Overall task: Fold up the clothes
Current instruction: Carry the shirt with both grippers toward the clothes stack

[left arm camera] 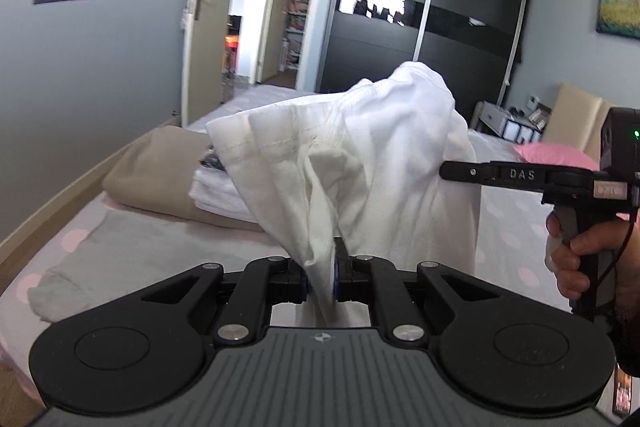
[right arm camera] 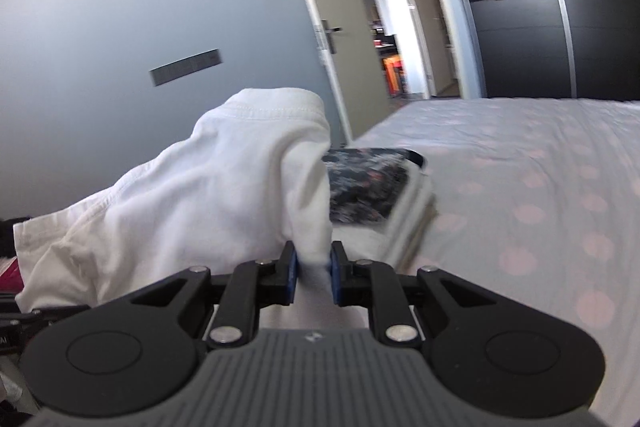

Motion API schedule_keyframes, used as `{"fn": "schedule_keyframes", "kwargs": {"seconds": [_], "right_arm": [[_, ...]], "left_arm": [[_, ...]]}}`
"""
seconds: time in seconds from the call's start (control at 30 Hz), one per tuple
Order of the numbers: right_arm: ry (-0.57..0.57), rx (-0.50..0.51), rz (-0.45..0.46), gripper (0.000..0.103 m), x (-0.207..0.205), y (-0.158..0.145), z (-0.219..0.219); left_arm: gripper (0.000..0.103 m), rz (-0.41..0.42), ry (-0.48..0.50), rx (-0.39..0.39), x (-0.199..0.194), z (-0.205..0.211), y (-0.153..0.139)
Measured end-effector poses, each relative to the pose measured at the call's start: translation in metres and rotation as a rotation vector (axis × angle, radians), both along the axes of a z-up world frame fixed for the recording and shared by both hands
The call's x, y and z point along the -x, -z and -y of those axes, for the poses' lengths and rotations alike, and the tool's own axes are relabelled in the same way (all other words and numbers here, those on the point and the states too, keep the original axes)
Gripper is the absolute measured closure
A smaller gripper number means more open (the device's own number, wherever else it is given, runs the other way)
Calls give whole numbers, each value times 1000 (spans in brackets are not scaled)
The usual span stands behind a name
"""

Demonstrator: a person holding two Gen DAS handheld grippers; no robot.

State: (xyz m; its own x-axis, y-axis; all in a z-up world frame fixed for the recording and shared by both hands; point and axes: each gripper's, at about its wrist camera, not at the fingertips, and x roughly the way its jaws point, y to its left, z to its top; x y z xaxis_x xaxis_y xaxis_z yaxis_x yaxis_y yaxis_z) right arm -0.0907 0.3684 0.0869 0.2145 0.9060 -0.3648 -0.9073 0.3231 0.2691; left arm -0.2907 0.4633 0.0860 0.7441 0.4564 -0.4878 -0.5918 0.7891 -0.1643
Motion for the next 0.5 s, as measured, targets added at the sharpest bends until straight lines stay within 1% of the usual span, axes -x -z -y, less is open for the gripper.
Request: {"fn": "schedule_keyframes", "kwargs": {"seconds": [0.27, 0.4, 0.5], "right_arm": [[-215, 41, 88, 85, 24, -47, -87], [-318, 90, 121, 85, 40, -64, -137], [-395, 136, 149, 85, 53, -65, -177]], "left_arm": [[94, 94, -169, 13, 42, -27, -13], [94, 130, -247, 56, 63, -57, -15], [94, 144, -309, 93, 77, -81, -12]]}}
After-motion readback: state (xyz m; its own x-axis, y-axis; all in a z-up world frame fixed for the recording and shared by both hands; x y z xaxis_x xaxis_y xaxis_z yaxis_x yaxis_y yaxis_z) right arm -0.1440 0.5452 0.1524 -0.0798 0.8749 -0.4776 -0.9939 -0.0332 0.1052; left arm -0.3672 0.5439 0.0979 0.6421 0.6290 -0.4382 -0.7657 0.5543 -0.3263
